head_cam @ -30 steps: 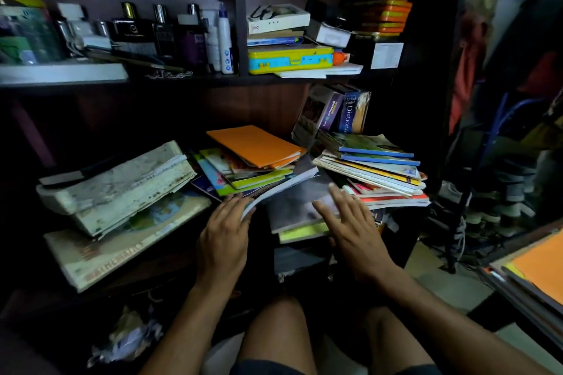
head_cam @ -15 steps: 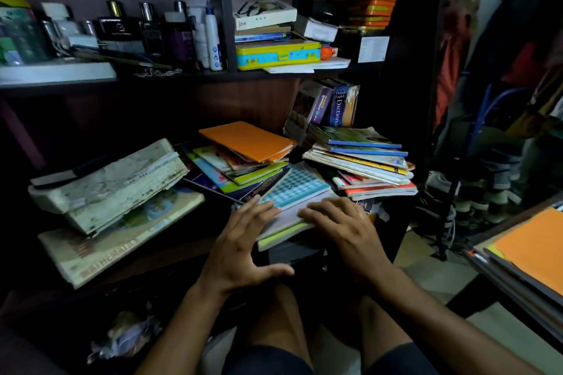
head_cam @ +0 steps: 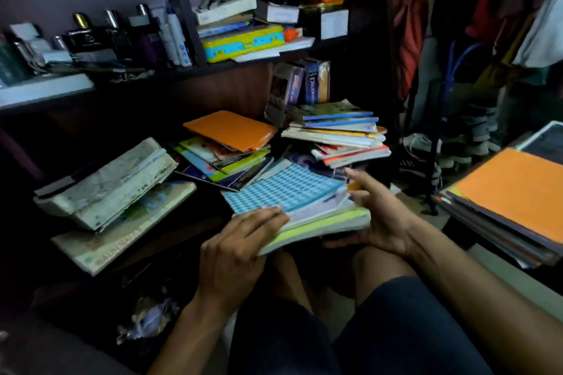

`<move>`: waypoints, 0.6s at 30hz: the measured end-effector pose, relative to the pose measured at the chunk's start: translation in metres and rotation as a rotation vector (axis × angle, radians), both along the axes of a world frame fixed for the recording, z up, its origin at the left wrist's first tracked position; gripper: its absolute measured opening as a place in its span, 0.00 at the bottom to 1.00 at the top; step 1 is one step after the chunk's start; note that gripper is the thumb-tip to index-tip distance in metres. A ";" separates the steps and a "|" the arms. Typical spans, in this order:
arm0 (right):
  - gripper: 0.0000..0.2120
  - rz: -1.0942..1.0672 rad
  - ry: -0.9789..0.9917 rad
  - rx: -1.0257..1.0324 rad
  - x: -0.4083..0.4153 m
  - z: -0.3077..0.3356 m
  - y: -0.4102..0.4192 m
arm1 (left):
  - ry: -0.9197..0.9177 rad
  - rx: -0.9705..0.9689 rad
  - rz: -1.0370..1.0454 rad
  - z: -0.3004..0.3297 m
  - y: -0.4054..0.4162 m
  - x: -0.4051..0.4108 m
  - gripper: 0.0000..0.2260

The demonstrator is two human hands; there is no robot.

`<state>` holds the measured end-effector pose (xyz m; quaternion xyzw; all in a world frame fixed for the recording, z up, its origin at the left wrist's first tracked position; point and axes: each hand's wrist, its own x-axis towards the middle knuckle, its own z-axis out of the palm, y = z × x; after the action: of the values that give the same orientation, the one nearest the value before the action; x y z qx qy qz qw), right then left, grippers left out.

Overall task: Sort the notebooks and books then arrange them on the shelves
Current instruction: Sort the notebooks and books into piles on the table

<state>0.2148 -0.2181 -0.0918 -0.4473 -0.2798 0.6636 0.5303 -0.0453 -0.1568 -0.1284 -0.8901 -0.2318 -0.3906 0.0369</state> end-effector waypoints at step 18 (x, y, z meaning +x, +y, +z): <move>0.25 -0.289 -0.453 0.310 0.052 -0.006 -0.140 | -0.517 -1.651 -0.504 0.000 -0.066 0.103 0.38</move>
<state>0.2666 -0.3585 -0.0978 -0.5327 -0.4223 0.4140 0.6054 0.0575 -0.2230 -0.1286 -0.5422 -0.2376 -0.2843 -0.7541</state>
